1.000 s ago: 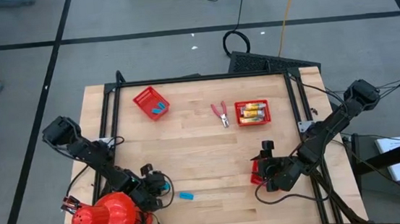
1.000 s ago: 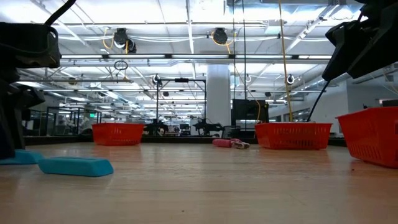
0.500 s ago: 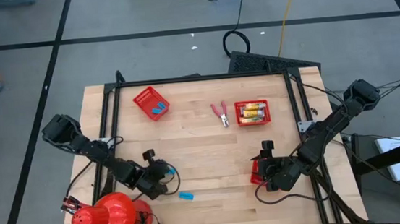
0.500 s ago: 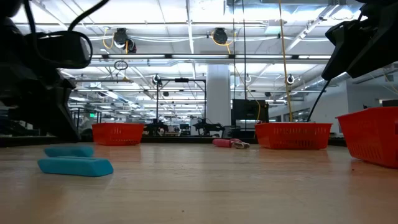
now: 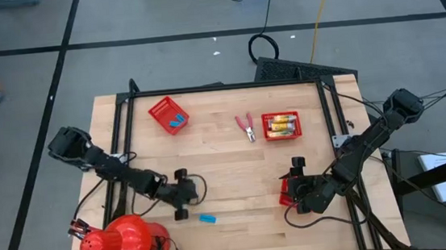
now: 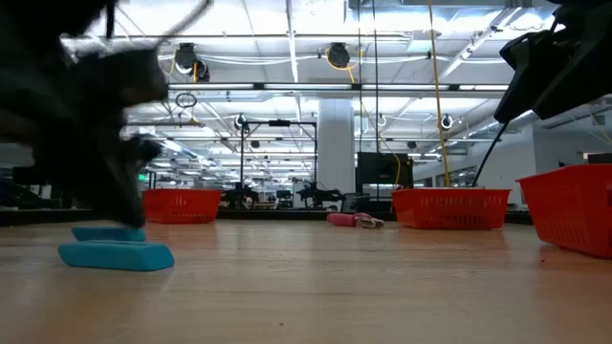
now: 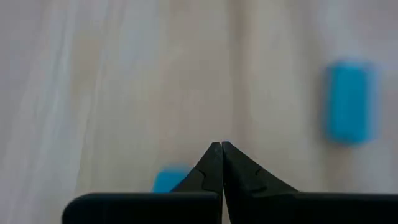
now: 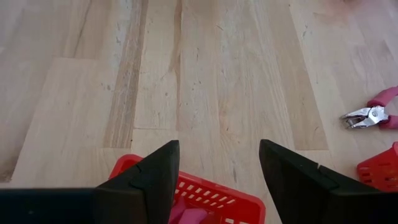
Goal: Pick & Place School Supplies
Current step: Put the blue eraser into the top left red bin
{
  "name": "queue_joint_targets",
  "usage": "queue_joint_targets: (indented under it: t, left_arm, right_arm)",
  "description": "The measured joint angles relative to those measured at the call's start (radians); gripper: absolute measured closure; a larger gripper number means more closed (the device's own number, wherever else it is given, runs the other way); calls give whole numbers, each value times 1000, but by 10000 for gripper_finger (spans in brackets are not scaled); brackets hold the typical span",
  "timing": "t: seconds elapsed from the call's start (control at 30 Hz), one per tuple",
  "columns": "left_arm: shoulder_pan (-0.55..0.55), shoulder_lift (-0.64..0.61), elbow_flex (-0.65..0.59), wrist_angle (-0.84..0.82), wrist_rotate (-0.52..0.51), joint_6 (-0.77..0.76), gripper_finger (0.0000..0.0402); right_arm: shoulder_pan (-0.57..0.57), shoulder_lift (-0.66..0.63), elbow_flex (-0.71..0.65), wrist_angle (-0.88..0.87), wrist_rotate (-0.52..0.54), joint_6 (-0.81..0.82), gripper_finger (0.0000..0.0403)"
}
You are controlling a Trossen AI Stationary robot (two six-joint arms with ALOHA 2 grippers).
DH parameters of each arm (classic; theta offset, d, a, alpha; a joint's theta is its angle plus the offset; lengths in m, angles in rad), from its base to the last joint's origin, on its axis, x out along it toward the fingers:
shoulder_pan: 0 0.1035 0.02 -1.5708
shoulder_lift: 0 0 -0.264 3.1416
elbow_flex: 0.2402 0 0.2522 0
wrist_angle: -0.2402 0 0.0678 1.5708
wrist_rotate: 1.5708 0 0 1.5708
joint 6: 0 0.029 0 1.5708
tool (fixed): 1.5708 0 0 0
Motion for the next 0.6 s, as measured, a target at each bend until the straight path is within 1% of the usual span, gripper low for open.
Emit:
queue_joint_targets:
  t: [0.1,0.23,0.33,0.43,0.5,0.6]
  left_arm:
    - [25,-4,-90,96,51,-66,400]
    - [40,-22,-170,205,79,-85,400]
    - [46,-66,-183,189,106,-76,401]
    - [48,-112,-183,165,119,-34,401]
    - [48,-160,-182,157,106,-7,400]
    - [48,-216,-181,133,70,21,384]
  right_arm:
    - [0,0,0,0,-5,-1,190]
    - [0,0,0,-1,-24,-7,190]
    - [0,0,0,-1,-24,-7,190]
    - [0,0,0,-2,-24,-9,190]
    - [0,0,0,-4,-24,-6,190]
    - [0,0,0,-4,-24,-6,190]
